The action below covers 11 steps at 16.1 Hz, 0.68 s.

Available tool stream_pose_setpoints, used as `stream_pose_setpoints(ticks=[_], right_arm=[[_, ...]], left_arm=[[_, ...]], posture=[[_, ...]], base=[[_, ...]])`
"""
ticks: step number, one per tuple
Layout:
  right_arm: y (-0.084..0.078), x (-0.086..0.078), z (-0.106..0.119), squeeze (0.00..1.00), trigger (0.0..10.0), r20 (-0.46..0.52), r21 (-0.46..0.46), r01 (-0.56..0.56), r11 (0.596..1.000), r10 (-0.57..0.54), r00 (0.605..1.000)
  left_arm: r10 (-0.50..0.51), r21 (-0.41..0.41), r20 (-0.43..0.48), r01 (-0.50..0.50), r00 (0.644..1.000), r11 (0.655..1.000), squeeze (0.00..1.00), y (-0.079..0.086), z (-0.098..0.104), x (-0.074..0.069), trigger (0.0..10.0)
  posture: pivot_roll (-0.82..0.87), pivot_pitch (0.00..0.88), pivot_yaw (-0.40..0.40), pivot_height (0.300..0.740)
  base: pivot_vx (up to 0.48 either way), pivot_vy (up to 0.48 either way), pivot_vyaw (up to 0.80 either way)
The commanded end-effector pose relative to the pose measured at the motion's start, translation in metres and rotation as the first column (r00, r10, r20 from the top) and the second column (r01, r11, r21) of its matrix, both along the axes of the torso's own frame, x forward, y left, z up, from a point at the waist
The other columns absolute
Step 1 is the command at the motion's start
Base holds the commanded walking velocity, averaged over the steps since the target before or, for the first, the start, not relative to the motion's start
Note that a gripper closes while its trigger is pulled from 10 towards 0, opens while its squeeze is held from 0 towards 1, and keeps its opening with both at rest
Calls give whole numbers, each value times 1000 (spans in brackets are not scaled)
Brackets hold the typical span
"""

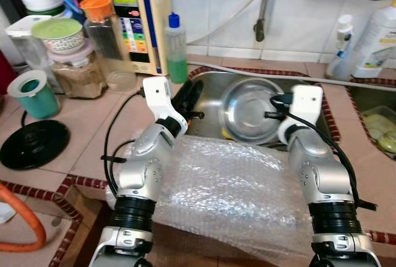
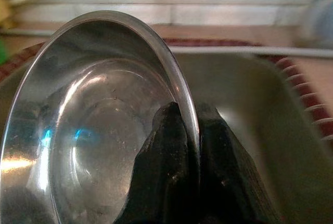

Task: Kitchen organization

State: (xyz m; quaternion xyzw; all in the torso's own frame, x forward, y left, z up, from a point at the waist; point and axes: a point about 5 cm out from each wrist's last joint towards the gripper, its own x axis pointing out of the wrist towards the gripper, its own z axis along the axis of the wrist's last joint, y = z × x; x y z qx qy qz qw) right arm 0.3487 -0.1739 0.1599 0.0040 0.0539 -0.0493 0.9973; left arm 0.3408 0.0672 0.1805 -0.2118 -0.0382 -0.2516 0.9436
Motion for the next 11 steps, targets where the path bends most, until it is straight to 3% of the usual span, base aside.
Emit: stream_pose_setpoints(ticks=[1,4,9,10,11], right_arm=[[2,4,10,0,0,62,-33,27,999,-25,998],[-12,9,5,0,0,122,-146,145,978,-128,984],[-24,18,-10,0,0,166,-368,195,909,-142,976],[-23,20,-14,0,2392,165,-423,183,887,-123,979],[-20,22,-16,0,3804,165,-466,164,870,-97,982]], left_arm=[[-39,60,-15,40,999,997,1000,-3,-6,-5,10000],[-114,202,-93,131,989,971,1000,6,-33,-22,10000],[-148,329,-214,214,966,920,1000,23,-68,-38,10000],[-145,348,-220,216,965,912,1000,25,-71,-39,10000],[-142,360,-219,215,965,908,1000,25,-71,-39,10000]], posture=[[5,0,88,740],[41,0,115,740],[68,0,127,740],[70,0,128,740],[78,0,127,740]], base=[[0,0,0],[0,0,0],[0,0,0],[0,0,0],[0,0,0]])
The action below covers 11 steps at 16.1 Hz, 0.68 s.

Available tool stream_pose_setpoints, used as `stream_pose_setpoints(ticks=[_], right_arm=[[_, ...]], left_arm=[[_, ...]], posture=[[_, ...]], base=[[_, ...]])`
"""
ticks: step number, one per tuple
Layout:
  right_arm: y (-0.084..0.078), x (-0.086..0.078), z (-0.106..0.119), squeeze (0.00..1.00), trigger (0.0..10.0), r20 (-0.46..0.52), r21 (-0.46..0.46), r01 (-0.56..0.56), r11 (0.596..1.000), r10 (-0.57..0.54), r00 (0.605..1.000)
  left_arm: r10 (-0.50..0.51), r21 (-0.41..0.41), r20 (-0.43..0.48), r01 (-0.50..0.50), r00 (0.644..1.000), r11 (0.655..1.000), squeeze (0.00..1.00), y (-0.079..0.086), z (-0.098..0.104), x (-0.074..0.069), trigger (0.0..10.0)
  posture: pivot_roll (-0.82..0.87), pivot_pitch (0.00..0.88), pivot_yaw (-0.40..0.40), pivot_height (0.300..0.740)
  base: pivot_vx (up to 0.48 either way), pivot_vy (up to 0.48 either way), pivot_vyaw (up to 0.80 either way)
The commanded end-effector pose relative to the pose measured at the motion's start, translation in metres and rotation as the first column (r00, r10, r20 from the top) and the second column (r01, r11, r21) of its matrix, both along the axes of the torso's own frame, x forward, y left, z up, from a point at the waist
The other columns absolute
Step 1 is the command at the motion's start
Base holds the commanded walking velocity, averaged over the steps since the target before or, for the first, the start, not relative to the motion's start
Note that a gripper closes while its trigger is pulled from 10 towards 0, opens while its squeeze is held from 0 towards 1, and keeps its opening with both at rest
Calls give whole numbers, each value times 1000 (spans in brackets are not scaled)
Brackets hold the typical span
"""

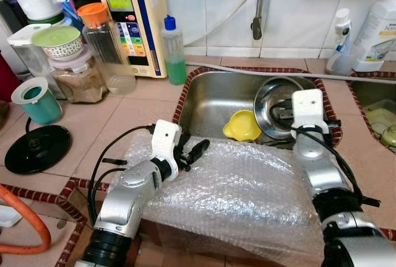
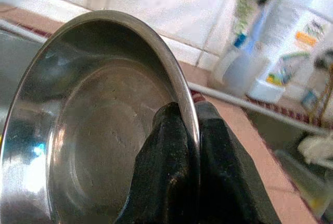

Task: Kitchen organization

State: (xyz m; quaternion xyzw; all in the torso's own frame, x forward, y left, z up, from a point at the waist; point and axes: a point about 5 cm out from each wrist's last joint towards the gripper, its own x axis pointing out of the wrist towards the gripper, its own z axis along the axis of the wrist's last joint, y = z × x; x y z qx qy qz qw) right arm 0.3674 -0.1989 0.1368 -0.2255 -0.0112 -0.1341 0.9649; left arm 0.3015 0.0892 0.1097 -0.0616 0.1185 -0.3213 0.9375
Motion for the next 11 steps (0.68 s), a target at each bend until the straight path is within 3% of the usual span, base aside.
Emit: stream_pose_setpoints(ticks=[1,2,5,6,11], right_arm=[[8,5,4,0,7843,12,-61,-39,997,40,999],[11,7,2,0,10000,-2,-115,-55,992,55,998],[22,9,-9,0,10000,-63,-178,-121,977,111,992],[26,8,-12,1000,10000,-74,-172,-135,976,124,990],[28,4,-26,1000,10000,-129,-116,-180,977,165,978]], left_arm=[[3,26,3,-3,1000,1000,1000,4,1,1,10000],[2,28,1,-2,1000,1000,1000,3,1,1,10000],[6,37,6,-7,1000,999,1000,3,3,3,10000],[4,38,7,-4,1000,999,1000,1,3,3,10000],[-3,48,0,3,1000,999,1000,-3,1,2,10000]], posture=[[81,0,128,740],[82,0,129,740],[88,0,128,740],[88,0,129,740],[80,0,128,740]], base=[[0,0,0],[0,0,0],[0,0,0],[0,0,0],[0,0,0]])
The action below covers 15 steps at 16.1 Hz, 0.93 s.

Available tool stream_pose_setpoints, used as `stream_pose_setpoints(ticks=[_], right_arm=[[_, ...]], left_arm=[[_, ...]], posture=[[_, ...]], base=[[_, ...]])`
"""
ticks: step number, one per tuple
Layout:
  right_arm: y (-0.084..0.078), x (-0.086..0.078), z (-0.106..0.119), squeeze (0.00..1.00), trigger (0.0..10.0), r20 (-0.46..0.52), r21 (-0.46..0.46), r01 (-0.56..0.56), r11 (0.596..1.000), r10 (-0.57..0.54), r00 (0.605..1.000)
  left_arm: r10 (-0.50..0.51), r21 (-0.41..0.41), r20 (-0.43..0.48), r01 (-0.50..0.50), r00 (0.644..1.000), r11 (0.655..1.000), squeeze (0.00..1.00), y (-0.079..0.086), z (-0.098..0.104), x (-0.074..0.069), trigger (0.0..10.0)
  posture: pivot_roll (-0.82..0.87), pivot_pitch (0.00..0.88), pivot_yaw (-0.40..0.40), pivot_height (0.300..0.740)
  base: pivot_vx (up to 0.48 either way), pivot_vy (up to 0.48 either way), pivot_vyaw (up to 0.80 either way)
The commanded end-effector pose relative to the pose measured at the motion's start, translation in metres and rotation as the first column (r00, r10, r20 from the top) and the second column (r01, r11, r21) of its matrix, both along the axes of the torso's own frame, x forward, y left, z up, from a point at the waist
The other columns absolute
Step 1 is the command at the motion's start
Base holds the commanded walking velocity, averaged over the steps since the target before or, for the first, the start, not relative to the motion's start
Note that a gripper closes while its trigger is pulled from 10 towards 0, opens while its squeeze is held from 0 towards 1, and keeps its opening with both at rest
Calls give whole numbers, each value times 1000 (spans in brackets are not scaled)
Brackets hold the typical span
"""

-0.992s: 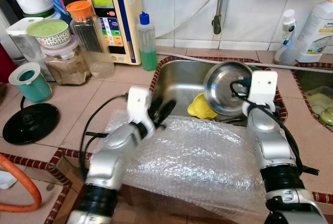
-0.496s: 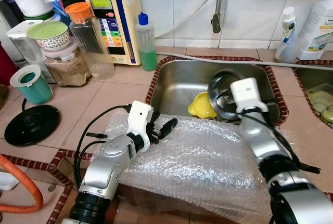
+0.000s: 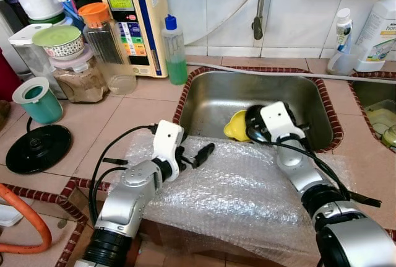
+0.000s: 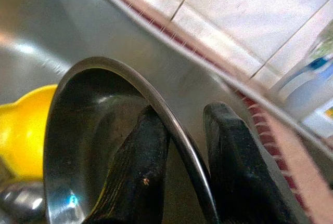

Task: Kitchen organization

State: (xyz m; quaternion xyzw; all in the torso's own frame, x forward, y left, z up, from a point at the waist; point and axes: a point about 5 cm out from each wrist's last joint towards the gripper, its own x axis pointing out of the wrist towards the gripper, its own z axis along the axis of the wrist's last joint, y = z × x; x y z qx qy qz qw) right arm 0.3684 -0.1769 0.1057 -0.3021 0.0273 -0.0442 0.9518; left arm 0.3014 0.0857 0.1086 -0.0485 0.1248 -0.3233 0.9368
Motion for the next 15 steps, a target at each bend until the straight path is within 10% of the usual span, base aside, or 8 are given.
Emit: stream_pose_setpoints(ticks=[1,9,15], right_arm=[[5,3,3,1000,10000,3,54,-17,998,17,1000],[-9,-5,-22,1000,10000,-195,463,162,872,-79,978],[-13,0,-13,1000,10000,-193,308,79,948,-19,981]], left_arm=[[7,25,6,-7,1000,1000,1000,0,1,3,10000],[42,24,31,-43,999,999,1000,-4,3,9,10000],[126,74,24,-127,992,989,1000,1,1,17,10000]], posture=[[80,0,122,740],[66,0,96,740],[61,0,88,740]], base=[[0,0,0],[0,0,0],[0,0,0]])
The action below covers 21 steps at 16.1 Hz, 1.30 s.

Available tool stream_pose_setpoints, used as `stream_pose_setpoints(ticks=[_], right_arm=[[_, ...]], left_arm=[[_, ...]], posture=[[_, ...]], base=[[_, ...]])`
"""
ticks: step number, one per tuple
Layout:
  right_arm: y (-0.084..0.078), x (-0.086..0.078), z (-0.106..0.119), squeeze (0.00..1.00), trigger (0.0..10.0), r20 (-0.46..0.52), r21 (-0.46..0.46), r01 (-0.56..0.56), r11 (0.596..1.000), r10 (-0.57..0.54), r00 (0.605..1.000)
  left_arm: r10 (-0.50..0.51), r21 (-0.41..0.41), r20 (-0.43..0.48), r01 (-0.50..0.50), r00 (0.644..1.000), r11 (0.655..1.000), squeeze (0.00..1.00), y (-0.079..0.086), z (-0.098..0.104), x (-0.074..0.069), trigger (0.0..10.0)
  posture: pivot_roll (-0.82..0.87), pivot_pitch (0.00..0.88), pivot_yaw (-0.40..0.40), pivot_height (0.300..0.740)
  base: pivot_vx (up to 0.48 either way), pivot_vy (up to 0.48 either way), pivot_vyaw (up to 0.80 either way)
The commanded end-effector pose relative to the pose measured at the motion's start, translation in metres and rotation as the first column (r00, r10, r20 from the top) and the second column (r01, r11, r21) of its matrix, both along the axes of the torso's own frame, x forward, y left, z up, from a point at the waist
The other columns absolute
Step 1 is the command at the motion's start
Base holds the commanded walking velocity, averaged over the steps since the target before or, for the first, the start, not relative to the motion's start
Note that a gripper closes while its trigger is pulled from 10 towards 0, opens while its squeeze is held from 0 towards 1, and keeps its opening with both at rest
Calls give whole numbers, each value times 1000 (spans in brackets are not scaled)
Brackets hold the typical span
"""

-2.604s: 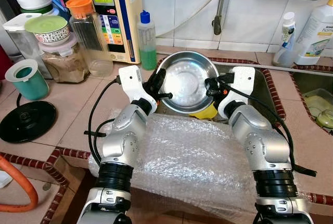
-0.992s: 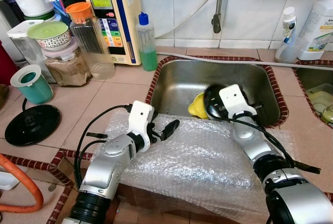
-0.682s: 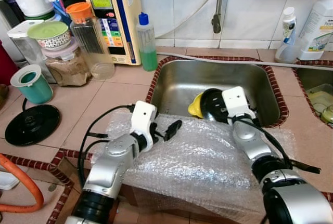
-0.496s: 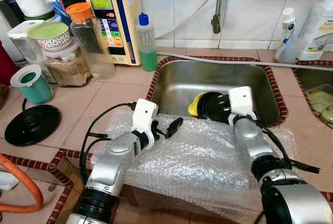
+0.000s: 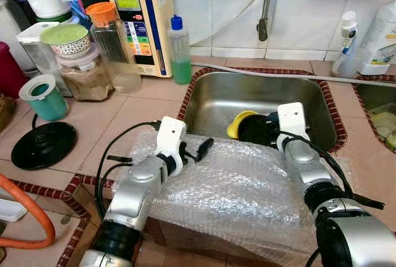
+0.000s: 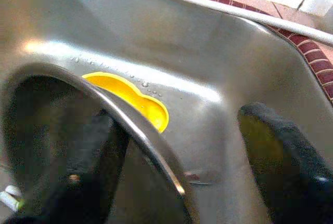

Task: Kitchen organization

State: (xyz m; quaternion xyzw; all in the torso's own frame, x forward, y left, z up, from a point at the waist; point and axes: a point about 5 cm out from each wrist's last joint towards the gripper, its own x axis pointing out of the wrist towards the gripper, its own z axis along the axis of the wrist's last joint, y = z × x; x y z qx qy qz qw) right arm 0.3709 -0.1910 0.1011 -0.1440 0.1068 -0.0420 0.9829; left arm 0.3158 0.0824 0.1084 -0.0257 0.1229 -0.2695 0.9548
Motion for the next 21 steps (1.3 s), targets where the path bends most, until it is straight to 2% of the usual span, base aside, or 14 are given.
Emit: stream_pose_setpoints(ticks=[1,3,4,5,7,9,10,13,16,17,18,19,20,21], right_arm=[[3,-3,-10,1000,10000,-78,26,-25,999,27,997],[6,-5,-18,1000,10000,-150,57,-61,996,69,986],[4,-8,-23,1000,10000,-196,121,-12,993,36,980],[-2,-9,-26,1000,10000,-227,228,74,971,-21,974],[-8,-10,-27,1000,10000,-274,438,212,874,-95,957],[-9,-9,-25,1000,10000,-276,528,249,812,-114,955],[-12,-8,-24,1000,10000,-274,551,276,788,-141,951],[-18,-10,-25,1000,10000,-290,564,330,757,-192,938],[-41,-20,-31,1000,10000,-361,580,519,627,-373,855],[-47,-22,-32,1000,10000,-370,611,551,569,-409,834],[-49,-22,-31,1000,10000,-354,600,535,595,-401,845],[-49,-16,-21,1000,10000,-256,460,450,766,-371,893],[-46,-12,-15,1000,10000,-205,407,389,827,-332,921],[-44,-10,-11,1000,10000,-177,366,354,861,-309,934]], left_arm=[[33,17,13,-33,999,999,1000,5,3,4,10000],[40,10,16,-40,999,999,1000,5,4,5,10000],[26,8,6,-26,1000,1000,1000,3,3,3,10000],[3,11,1,-3,1000,1000,1000,0,2,1,10000],[-6,21,-2,6,1000,1000,1000,-2,1,1,10000],[11,9,-6,-11,1000,1000,1000,-2,2,2,10000],[23,7,-6,-23,1000,1000,1000,-1,3,4,10000],[23,7,-9,-23,1000,1000,1000,0,3,4,10000],[27,7,-24,-26,999,1000,1000,2,3,5,10000],[28,4,-28,-28,999,1000,1000,1,2,5,10000],[29,4,-27,-29,999,1000,1000,2,3,5,10000],[26,14,-23,-26,999,1000,1000,2,2,5,10000],[24,11,-26,-23,999,1000,1000,1,2,5,10000],[23,10,-28,-23,999,1000,1000,1,2,5,10000]], posture=[[61,0,88,740],[58,0,82,740],[58,0,82,740],[58,0,82,740],[53,0,80,740],[53,0,79,740],[52,0,83,740],[52,0,85,740],[50,0,90,740],[50,0,92,740],[49,0,91,740],[47,0,92,740],[47,0,92,740],[46,0,92,740]], base=[[0,0,0],[0,0,0],[0,0,0],[0,0,0],[0,0,0],[0,0,0],[0,0,0],[0,0,0],[0,0,0],[0,0,0],[0,0,0],[0,0,0],[0,0,0],[0,0,0]])
